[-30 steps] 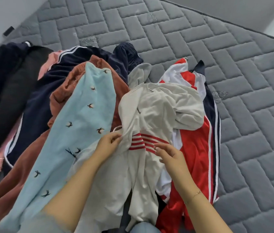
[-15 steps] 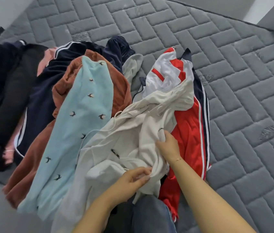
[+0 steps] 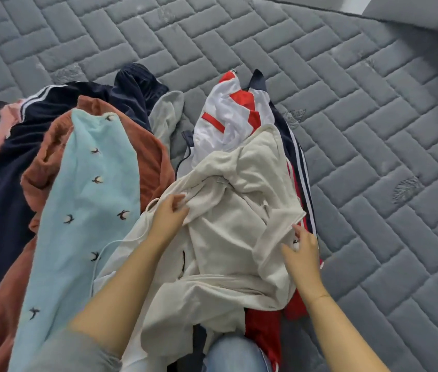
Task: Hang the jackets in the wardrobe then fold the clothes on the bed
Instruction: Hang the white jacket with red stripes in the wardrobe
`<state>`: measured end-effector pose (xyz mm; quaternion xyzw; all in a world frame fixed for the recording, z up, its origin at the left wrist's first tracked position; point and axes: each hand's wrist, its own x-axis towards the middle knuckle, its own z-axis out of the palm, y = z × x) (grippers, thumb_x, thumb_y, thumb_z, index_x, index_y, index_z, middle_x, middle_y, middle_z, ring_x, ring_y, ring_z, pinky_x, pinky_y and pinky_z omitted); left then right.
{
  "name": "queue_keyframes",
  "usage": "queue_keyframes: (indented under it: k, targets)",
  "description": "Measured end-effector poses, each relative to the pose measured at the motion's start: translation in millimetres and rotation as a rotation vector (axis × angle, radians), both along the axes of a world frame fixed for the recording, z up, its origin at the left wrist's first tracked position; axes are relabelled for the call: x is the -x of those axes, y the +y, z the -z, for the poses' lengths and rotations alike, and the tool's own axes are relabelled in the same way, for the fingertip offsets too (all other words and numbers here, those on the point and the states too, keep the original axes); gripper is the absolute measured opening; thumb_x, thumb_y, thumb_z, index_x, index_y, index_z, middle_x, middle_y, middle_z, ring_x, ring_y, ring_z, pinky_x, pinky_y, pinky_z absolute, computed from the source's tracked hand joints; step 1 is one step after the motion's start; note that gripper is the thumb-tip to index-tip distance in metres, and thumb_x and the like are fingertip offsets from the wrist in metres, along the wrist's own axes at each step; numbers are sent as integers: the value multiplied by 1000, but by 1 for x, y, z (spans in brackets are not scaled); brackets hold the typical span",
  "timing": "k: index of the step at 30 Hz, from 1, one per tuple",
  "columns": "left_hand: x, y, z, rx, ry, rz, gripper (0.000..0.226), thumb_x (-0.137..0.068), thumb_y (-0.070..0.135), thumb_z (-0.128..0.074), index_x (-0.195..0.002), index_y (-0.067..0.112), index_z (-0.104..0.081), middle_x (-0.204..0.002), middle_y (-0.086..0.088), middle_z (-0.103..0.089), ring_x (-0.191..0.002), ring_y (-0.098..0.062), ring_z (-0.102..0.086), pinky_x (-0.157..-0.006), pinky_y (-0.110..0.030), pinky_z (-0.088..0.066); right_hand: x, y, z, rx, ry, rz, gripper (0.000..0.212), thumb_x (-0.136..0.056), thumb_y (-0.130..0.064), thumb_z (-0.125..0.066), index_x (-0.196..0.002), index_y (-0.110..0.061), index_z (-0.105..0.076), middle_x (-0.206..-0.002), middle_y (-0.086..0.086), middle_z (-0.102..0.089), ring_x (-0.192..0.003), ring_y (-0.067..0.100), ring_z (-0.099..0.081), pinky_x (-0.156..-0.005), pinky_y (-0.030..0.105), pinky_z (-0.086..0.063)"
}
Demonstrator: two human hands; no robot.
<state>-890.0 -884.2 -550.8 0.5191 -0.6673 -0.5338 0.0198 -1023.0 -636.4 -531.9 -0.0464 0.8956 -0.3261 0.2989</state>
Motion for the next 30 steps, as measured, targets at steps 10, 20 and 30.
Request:
queue_keyframes:
  k: [10, 20, 30]
  targets:
    - [29, -61, 83, 178, -522, 275, 39, -86, 49, -61, -116, 24, -61, -113, -6, -60, -118, -35, -45, -91, -42, -38, 32, -106, 54, 22, -101, -563, 58, -90, -12, -58, -145, -16, -41, -152, 0, -34, -140, 18, -31, -109, 22, -23]
    - [-17, -3, -33, -306, 283, -205, 26, -98, 23, -54, -122, 27, -63, -122, 3, -68, -114, -15, -63, -98, -32, -49, 9, -99, 18, 201, 191, -571, 70, -93, -20, -61, -152, -27, -25, -162, -9, -9, -149, 11, -11, -121, 34, -17]
    - [-99, 49, -180, -467, 608, -480, 47, -86, 28, -56, -126, 5, -62, -121, -16, -68, -111, -28, -66, -91, -36, -52, -36, -100, -73, 376, -41, -769, 22, -93, -23, -66, -91, -45, -64, -97, -15, -67, -101, 6, -60, -96, 40, -48]
